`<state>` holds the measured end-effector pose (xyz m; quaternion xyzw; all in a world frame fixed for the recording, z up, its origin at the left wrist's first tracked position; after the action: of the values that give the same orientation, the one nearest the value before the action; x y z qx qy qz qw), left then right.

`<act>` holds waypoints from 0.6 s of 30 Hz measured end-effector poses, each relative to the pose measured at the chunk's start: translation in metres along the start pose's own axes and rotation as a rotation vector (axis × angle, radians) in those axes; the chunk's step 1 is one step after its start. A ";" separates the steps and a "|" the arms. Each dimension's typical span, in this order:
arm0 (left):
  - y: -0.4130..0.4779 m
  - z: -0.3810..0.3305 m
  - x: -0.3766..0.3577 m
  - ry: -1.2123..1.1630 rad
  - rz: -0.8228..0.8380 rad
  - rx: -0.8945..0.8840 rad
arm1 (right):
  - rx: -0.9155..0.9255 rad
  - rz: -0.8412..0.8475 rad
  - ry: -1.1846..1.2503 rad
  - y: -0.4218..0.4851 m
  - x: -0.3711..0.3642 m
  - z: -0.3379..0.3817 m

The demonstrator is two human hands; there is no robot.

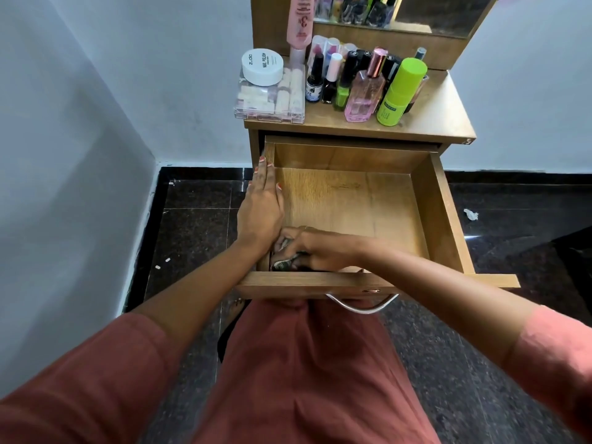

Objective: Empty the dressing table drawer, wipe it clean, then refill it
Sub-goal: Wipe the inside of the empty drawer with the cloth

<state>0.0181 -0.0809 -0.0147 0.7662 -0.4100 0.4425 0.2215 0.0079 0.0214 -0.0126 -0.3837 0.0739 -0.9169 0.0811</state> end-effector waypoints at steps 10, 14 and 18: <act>-0.001 0.001 0.000 0.037 -0.017 0.012 | -0.051 0.184 -0.044 -0.010 0.010 0.004; -0.002 0.002 -0.001 0.039 -0.024 0.005 | -0.206 0.201 -0.022 -0.049 0.019 -0.014; -0.003 0.002 -0.001 0.017 -0.033 -0.004 | -0.307 0.174 0.039 -0.081 0.026 -0.020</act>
<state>0.0209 -0.0804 -0.0166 0.7686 -0.3964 0.4445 0.2336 -0.0322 0.0969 0.0072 -0.3657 0.2476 -0.8917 0.0991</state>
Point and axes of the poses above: each hand's wrist, its own y-axis towards the middle knuckle, its own x-axis out of the back of the hand, z = x × y, the point moved 4 cm from there along y, towards the middle knuckle, and after that the axes turned 7 degrees about x, right-handed, at the moved point
